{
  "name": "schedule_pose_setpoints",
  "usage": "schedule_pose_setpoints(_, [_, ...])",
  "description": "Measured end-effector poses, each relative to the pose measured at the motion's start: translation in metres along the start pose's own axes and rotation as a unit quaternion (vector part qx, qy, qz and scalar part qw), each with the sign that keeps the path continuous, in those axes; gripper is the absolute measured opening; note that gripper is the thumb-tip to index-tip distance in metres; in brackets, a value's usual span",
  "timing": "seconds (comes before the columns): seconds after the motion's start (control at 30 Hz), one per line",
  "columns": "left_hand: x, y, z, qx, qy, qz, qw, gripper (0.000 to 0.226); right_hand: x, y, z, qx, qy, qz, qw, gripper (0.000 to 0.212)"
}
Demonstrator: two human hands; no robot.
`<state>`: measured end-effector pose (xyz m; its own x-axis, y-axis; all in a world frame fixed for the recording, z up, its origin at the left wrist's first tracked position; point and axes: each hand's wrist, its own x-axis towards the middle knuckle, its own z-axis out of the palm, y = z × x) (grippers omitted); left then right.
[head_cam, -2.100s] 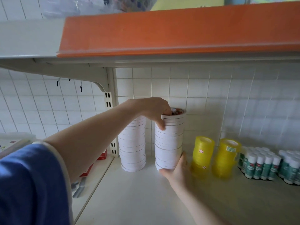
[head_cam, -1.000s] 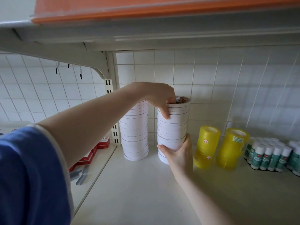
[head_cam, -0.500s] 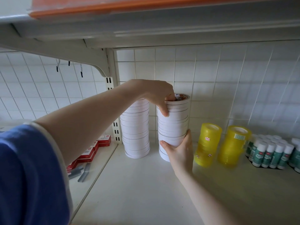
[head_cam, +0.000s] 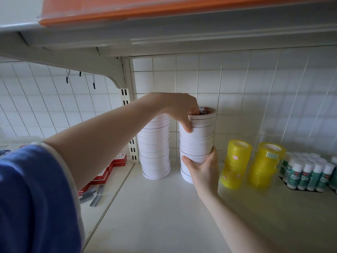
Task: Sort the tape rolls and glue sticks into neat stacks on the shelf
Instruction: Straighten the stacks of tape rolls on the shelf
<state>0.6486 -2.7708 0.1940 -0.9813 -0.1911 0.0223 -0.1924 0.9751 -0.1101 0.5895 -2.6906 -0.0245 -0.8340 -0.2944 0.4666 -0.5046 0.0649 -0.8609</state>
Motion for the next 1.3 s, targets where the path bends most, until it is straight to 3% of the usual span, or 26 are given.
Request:
schedule_pose_setpoints(0.13, [0.000, 0.001, -0.001, 0.001, -0.005, -0.002, 1.000, 0.038, 0.002, -0.007, -0.001, 0.001, 0.005, -0.011, 1.000, 0.111])
schedule_pose_setpoints(0.4, [0.003, -0.002, -0.001, 0.000, -0.011, -0.007, 1.000, 0.045, 0.007, -0.008, -0.006, -0.019, 0.009, -0.011, 1.000, 0.085])
schedule_pose_setpoints(0.67, [0.013, -0.008, 0.002, -0.036, -0.014, -0.041, 0.998, 0.040, 0.006, -0.010, -0.005, -0.057, 0.006, -0.015, 0.998, 0.110])
schedule_pose_setpoints(0.97, [0.006, -0.005, 0.003, -0.013, -0.001, -0.037, 0.999, 0.025, 0.001, -0.011, -0.002, -0.091, 0.023, -0.034, 0.995, 0.108])
schedule_pose_setpoints(1.13, [0.003, 0.008, 0.001, -0.007, 0.020, -0.015, 1.000, 0.039, 0.007, -0.017, -0.003, -0.064, 0.029, -0.047, 0.996, 0.115])
schedule_pose_setpoints(1.3, [0.005, 0.015, 0.003, -0.019, 0.025, -0.010, 0.999, 0.042, 0.013, -0.019, -0.001, -0.056, 0.039, -0.040, 0.997, 0.102])
